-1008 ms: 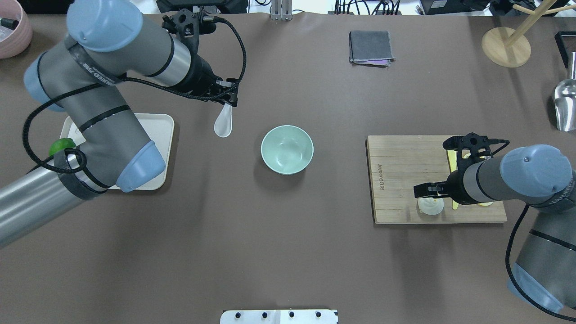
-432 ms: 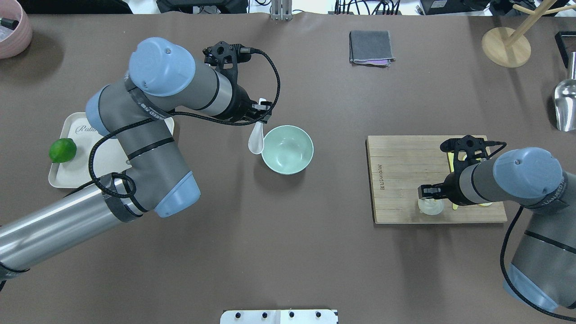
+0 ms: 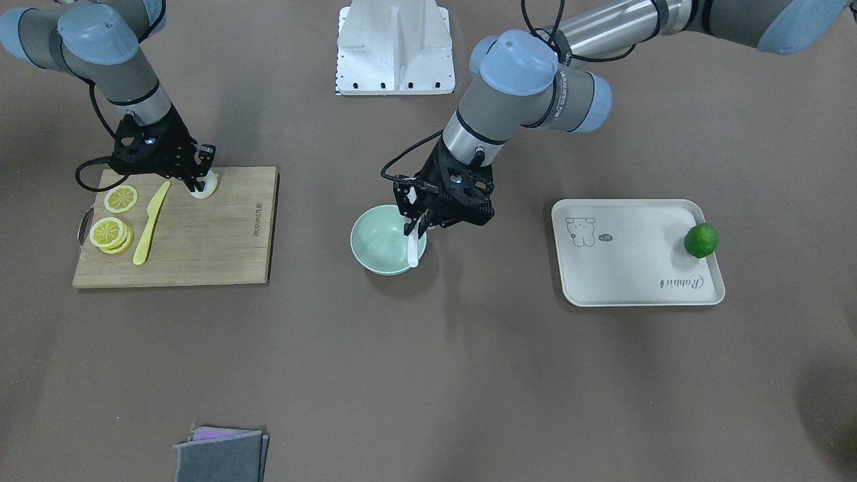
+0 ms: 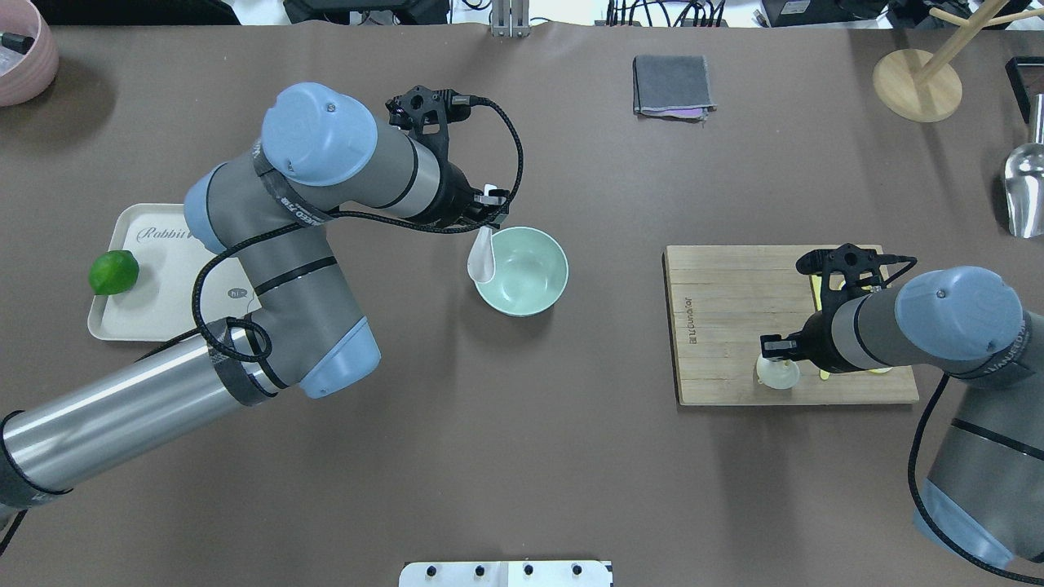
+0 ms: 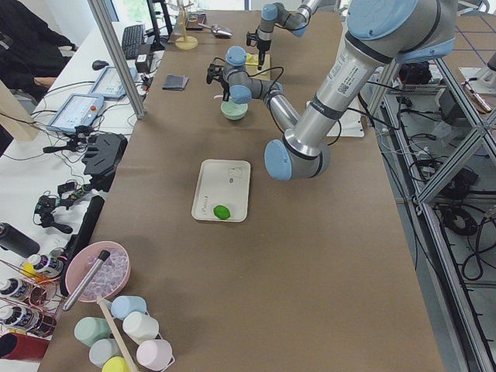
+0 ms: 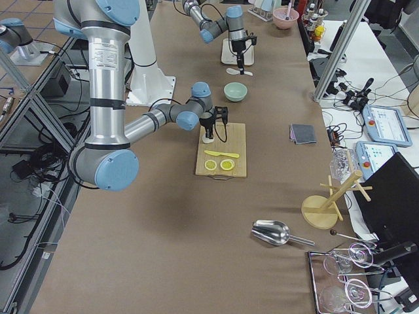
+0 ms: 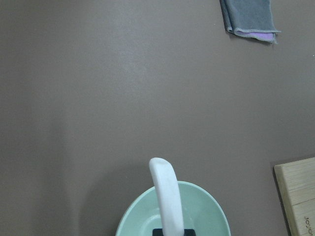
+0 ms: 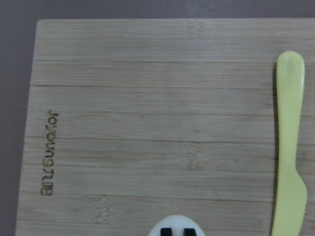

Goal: Put spoon and bun in bowl

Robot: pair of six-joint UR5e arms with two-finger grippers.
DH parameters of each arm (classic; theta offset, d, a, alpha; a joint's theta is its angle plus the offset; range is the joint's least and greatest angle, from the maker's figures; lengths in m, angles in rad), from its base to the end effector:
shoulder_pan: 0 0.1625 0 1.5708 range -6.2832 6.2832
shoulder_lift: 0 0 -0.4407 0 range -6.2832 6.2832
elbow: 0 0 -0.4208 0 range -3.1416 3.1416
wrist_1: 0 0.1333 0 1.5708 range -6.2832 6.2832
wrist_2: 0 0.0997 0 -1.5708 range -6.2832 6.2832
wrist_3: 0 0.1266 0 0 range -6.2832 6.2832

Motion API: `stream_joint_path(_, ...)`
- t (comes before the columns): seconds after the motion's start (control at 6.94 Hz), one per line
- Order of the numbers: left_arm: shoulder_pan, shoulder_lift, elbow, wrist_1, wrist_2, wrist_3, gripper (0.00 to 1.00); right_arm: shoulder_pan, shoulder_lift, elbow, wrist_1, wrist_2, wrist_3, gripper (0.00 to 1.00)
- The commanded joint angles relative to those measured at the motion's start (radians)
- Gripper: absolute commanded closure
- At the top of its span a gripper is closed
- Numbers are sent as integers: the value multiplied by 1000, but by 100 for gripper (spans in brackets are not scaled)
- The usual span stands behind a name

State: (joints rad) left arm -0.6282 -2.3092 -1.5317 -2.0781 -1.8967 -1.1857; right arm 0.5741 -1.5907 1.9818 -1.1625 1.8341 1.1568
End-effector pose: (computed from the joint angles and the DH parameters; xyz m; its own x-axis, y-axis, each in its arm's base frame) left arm 0.5654 -0.5254 0.1671 0.3853 0.1600 -0.9088 0.1834 0.9519 0.2453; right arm -0.3967 -0.3761 0.4564 0.6838 -0.0203 0.7294 -0.1011 0.9873 0.1223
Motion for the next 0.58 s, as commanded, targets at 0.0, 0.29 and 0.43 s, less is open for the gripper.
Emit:
stream_joint_path(0.0, 54, -48, 43, -8, 120, -23, 100, 36, 11, 125, -119, 52, 6, 100)
stream_joint_path(0.29, 76, -99, 122, -43, 171, -55, 100, 82, 226, 155, -415, 109, 6, 100)
stream_joint_path(0.43, 77, -105, 161, -78, 204, -54, 100, 82, 244, 155, -427, 108, 6, 100)
